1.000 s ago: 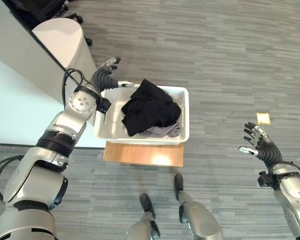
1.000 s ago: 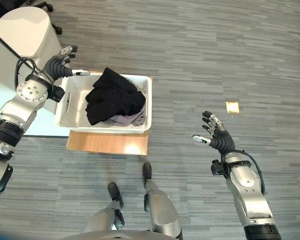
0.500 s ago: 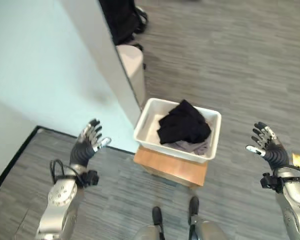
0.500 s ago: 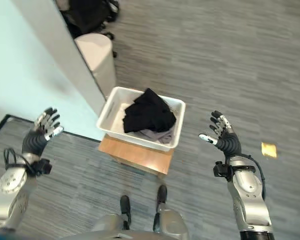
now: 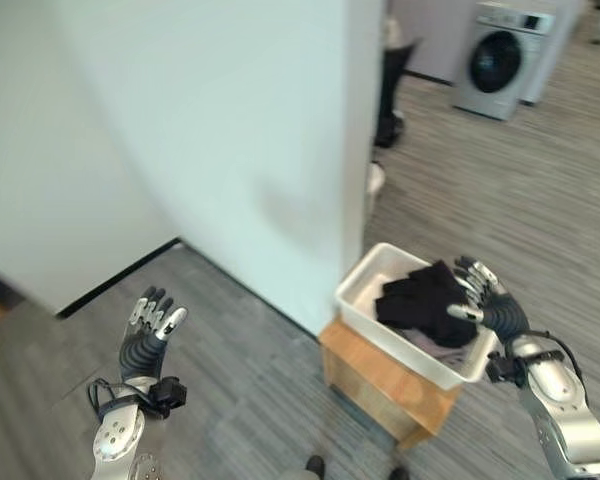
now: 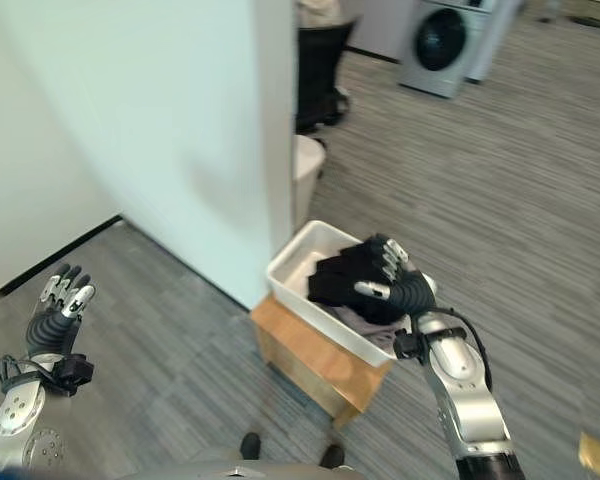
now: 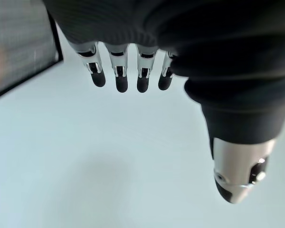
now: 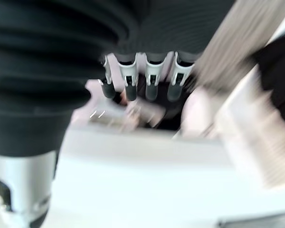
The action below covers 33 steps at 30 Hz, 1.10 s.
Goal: Pick up bed clothes into laundry basket.
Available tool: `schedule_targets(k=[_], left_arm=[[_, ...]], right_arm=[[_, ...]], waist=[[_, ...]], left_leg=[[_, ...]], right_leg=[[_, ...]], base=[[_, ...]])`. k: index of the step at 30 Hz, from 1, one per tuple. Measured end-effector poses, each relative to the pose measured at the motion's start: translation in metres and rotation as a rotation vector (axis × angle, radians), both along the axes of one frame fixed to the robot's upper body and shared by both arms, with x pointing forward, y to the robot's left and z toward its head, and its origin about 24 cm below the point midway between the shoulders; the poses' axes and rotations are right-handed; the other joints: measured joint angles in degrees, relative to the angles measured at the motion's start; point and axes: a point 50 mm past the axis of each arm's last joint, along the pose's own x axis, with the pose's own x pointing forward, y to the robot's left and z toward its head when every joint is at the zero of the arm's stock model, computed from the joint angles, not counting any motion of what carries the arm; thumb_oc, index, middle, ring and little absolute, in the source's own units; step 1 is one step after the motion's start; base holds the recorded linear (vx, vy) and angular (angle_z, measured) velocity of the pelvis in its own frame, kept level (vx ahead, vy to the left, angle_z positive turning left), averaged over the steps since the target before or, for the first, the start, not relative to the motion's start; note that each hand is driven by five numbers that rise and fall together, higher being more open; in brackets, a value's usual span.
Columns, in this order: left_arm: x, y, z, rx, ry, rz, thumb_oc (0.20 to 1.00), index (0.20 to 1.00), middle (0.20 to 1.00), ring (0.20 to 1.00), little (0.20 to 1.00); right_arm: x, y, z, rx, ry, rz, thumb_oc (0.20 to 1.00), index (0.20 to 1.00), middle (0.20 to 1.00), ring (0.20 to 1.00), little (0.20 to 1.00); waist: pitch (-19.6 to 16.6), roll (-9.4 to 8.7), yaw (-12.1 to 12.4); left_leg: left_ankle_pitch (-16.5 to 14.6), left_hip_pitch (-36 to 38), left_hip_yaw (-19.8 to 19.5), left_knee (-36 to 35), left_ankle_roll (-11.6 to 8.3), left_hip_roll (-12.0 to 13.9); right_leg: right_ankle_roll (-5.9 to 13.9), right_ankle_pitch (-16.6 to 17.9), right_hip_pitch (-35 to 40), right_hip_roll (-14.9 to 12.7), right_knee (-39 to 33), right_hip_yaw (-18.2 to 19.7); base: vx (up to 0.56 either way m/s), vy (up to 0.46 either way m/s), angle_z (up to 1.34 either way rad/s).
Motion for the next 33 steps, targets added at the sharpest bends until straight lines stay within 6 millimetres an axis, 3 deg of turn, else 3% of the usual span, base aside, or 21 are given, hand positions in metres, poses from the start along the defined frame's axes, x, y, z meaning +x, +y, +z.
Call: schedule_targets(k=[1,2,3,4,6,7,9,10,12,13,14,15,18,19,21,22,24,26,29,32,33], left_arm=[[0.001,-0.002,0.006,0.006,-0.029,0.001,1.000,1.000,1.000,1.000,1.000],[0.000,-0.001,0.014,0.015,-0.063,0.013,1.000,1.000,1.000,1.000,1.000],[-0.006,0.004,0.019,0.038,-0.076,0.032,1.000,1.000,1.000,1.000,1.000],[-0.011,0.011,0.024,0.069,-0.083,0.064,1.000,1.000,1.000,1.000,1.000],[-0.007,0.010,0.032,0.112,-0.091,0.027,1.000,1.000,1.000,1.000,1.000],[-0.003,0.009,0.036,0.116,-0.117,0.017,1.000,1.000,1.000,1.000,1.000],[0.000,0.002,0.030,0.101,-0.095,-0.020,1.000,1.000,1.000,1.000,1.000],[0.004,-0.003,0.018,0.066,-0.063,-0.034,1.000,1.000,1.000,1.000,1.000],[0.038,-0.031,0.009,0.036,-0.039,-0.167,1.000,1.000,1.000,1.000,1.000],[0.048,-0.036,0.020,0.055,-0.078,-0.199,1.000,1.000,1.000,1.000,1.000],[0.045,-0.032,0.025,0.063,-0.098,-0.183,1.000,1.000,1.000,1.000,1.000],[0.023,-0.029,0.004,-0.035,-0.056,-0.090,1.000,1.000,1.000,1.000,1.000],[-0.021,-0.011,-0.018,-0.075,0.043,0.042,1.000,1.000,1.000,1.000,1.000],[-0.020,-0.011,-0.023,-0.108,0.060,0.052,1.000,1.000,1.000,1.000,1.000],[-0.009,-0.018,-0.030,-0.134,0.083,0.021,1.000,1.000,1.000,1.000,1.000],[0.011,-0.035,-0.023,-0.116,0.066,-0.096,1.000,1.000,1.000,1.000,1.000],[0.023,-0.041,-0.013,-0.104,0.029,-0.138,1.000,1.000,1.000,1.000,1.000],[0.032,-0.046,-0.005,-0.103,-0.010,-0.162,1.000,1.000,1.000,1.000,1.000],[0.030,-0.046,0.002,-0.103,-0.040,-0.159,1.000,1.000,1.000,1.000,1.000],[0.030,-0.045,0.002,-0.094,-0.041,-0.144,1.000,1.000,1.000,1.000,1.000],[0.029,-0.045,0.001,-0.100,-0.040,-0.135,1.000,1.000,1.000,1.000,1.000]], right_arm=[[0.000,0.002,-0.002,0.003,0.006,0.010,1.000,1.000,1.000,1.000,1.000],[0.000,0.007,0.001,0.001,-0.003,0.031,1.000,1.000,1.000,1.000,1.000],[0.001,0.010,0.006,-0.002,-0.027,0.048,1.000,1.000,1.000,1.000,1.000],[0.000,0.019,-0.001,0.025,-0.011,0.072,1.000,1.000,1.000,1.000,1.000],[-0.001,0.019,-0.009,0.006,0.023,0.081,1.000,1.000,1.000,1.000,1.000],[-0.001,0.006,-0.007,0.001,0.013,0.036,1.000,1.000,1.000,1.000,1.000],[-0.001,-0.011,-0.010,0.026,0.023,-0.043,1.000,1.000,1.000,1.000,1.000],[-0.002,-0.020,-0.016,0.039,0.047,-0.087,1.000,1.000,1.000,1.000,1.000],[-0.029,-0.047,-0.035,0.031,0.125,-0.235,1.000,1.000,1.000,1.000,1.000],[-0.032,-0.053,-0.037,0.026,0.145,-0.267,1.000,1.000,1.000,1.000,1.000],[-0.032,-0.060,-0.034,0.038,0.122,-0.306,1.000,1.000,1.000,1.000,1.000],[-0.035,-0.076,-0.038,0.032,0.144,-0.372,1.000,1.000,1.000,1.000,1.000],[-0.027,-0.079,-0.025,-0.002,0.104,-0.338,1.000,1.000,1.000,1.000,1.000],[-0.024,-0.081,-0.011,-0.017,0.050,-0.336,1.000,1.000,1.000,1.000,1.000],[-0.024,-0.079,-0.010,-0.020,0.045,-0.337,1.000,1.000,1.000,1.000,1.000],[-0.037,-0.081,-0.021,-0.013,0.082,-0.373,1.000,1.000,1.000,1.000,1.000],[-0.040,-0.082,-0.023,0.008,0.077,-0.409,1.000,1.000,1.000,1.000,1.000],[-0.048,-0.081,-0.030,0.040,0.087,-0.444,1.000,1.000,1.000,1.000,1.000],[-0.046,-0.082,-0.028,0.026,0.086,-0.432,1.000,1.000,1.000,1.000,1.000],[-0.038,-0.077,-0.028,0.039,0.088,-0.403,1.000,1.000,1.000,1.000,1.000],[-0.034,-0.074,-0.024,0.045,0.071,-0.387,1.000,1.000,1.000,1.000,1.000]], waist=[[0.07,0.54,0.18],[0.36,1.18,-0.10],[0.96,2.24,0.45],[0.78,1.38,0.41],[-0.33,0.73,-1.19],[0.47,-0.31,-1.21],[1.87,-1.12,-0.73],[1.92,-0.45,-0.80],[1.84,-0.62,-6.17],[4.20,-3.30,-7.73],[5.97,-6.37,-9.33],[6.04,-5.12,-7.63],[5.64,-5.04,-5.38],[6.07,-5.08,-5.78],[5.40,-4.26,-7.38],[4.07,-7.01,-12.35],[3.65,-7.20,-13.60],[2.45,-5.50,-16.87],[2.17,0.51,-15.58],[2.27,1.17,-15.22],[2.26,1.88,-15.79]], left_leg=[[-0.98,-0.64,-2.55,2.90,1.37,-1.98],[-0.93,-2.00,-4.81,8.99,4.53,-5.41],[0.39,-2.31,-6.75,11.27,4.46,-7.02],[0.64,-2.17,-12.15,13.67,4.07,-10.36],[2.32,-2.99,-14.95,12.03,3.65,-10.66],[4.49,-4.00,-18.52,11.78,1.80,-11.78],[4.69,-3.90,-21.62,10.24,1.22,-14.40],[3.91,-4.02,-23.99,11.56,1.44,-14.76],[2.93,-5.52,-32.03,9.57,1.97,-13.87],[1.03,-4.12,-33.78,4.14,-0.83,-12.75],[1.77,-2.79,-31.03,4.98,-0.44,-13.55],[8.26,-1.45,-23.07,2.14,0.28,-9.27],[5.24,-2.75,-15.98,3.88,-0.16,-5.19],[5.38,-5.32,-11.76,5.47,-0.57,-3.66],[0.51,-6.44,-2.27,4.19,3.42,2.06],[-0.48,-8.83,17.60,7.24,1.20,7.46],[-2.39,-8.03,29.41,17.56,-2.40,12.97],[-4.44,-3.39,30.61,20.09,-5.68,14.02],[-4.51,2.37,28.17,7.11,-5.92,9.86],[-3.02,3.04,19.15,1.52,-3.54,5.28],[-2.08,1.76,18.21,2.40,-2.31,5.41]], right_leg=[[-0.58,-0.92,-1.70,-4.37,11.04,1.20],[-2.04,-0.13,-5.69,-9.23,24.71,8.01],[-3.39,3.22,-9.95,-10.91,33.77,14.84],[-4.72,1.92,-15.14,-4.56,43.35,32.03],[-3.89,0.72,-15.79,2.13,38.50,37.86],[-5.37,-3.93,-17.68,8.21,31.61,45.39],[-5.34,-3.65,-19.60,9.04,20.45,46.67],[-5.71,-6.07,-19.51,13.31,17.09,54.11],[-4.02,-9.53,-16.72,17.30,6.82,60.23],[-5.22,-9.69,-16.60,16.64,5.98,55.38],[-6.89,-8.09,-15.01,13.35,3.41,49.52],[-7.74,-9.08,-14.32,12.33,11.10,41.52],[-8.63,-12.94,-14.51,14.94,18.85,40.04],[-9.32,-9.75,-10.37,15.65,12.65,39.13],[-10.77,-7.43,-7.65,14.94,8.75,32.83],[-12.76,-6.04,-5.12,10.90,2.00,20.44],[-13.55,-5.50,-2.81,10.09,-1.06,14.11],[-12.99,-4.84,-0.36,9.71,-3.91,6.24],[-12.74,-3.06,-3.15,10.15,-4.20,3.69],[-12.41,-2.90,-5.42,8.20,-0.44,1.26],[-10.57,-2.87,-7.86,7.32,3.93,4.53]], base=[[0.07,0.301,2.60],[0.02,0.116,2.39],[0.04,0.003,2.59],[0.16,-0.149,2.66],[0.25,-0.210,2.88],[0.24,-0.273,2.58],[0.17,-0.304,1.87],[0.05,-0.295,1.92],[0.02,-0.261,3.77],[0.08,-0.426,4.08],[0.09,-0.690,3.07],[0.06,-0.531,1.95],[-0.08,-0.357,0.69],[-0.22,-0.485,1.17],[-0.23,-0.254,2.08],[-0.21,-0.151,2.87],[-0.15,-0.041,2.51],[-0.09,0.120,2.27],[-0.04,0.182,1.07],[-0.08,0.182,0.59],[-0.02,0.105,0.64]])
